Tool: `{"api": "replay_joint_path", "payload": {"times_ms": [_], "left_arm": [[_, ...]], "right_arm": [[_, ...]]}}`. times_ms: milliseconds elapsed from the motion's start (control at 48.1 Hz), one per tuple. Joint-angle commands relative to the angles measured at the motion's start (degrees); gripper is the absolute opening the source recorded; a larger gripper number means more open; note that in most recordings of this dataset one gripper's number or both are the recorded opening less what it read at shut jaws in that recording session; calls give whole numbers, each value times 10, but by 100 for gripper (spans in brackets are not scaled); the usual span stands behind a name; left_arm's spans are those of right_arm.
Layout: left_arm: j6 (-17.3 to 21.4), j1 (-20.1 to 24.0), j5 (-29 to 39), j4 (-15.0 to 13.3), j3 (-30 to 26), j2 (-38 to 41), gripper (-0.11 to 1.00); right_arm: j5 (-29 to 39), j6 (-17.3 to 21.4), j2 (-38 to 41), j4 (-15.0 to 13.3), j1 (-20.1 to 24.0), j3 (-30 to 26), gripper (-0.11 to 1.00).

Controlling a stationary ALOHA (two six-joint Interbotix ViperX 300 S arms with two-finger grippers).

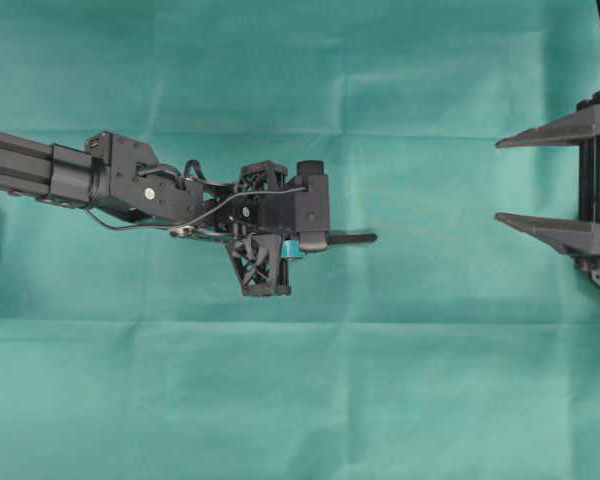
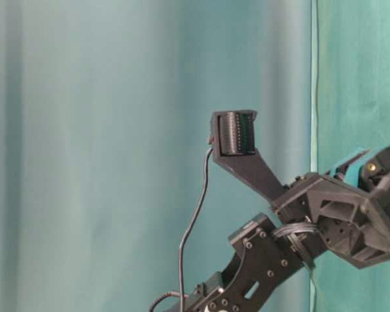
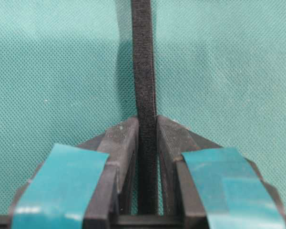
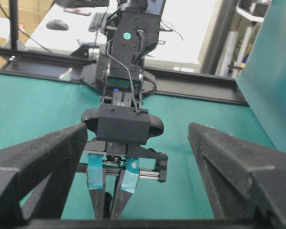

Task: Peel off the Velcro with your right arm.
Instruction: 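Lower the left gripper and close it on the strap's left end, then lift the strap with the left gripper, raising its free end upward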

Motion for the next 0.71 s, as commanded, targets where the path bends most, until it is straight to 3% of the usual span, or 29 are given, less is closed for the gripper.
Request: {"api": "replay_joint_path", "payload": {"times_ms": [0,416,686], "left_arm": [[0,0,8,-1,-7,-19,10],[-4,-3,8,-1,-5,-72,10],[-5,-3,8,-1,6,-133,10]], "right_arm": [[-5,0,3,0,-1,-5,82],[-7,-1,0,-1,-1,-11,82],[-4,-3,-1,-20,-1,-33,82]]}}
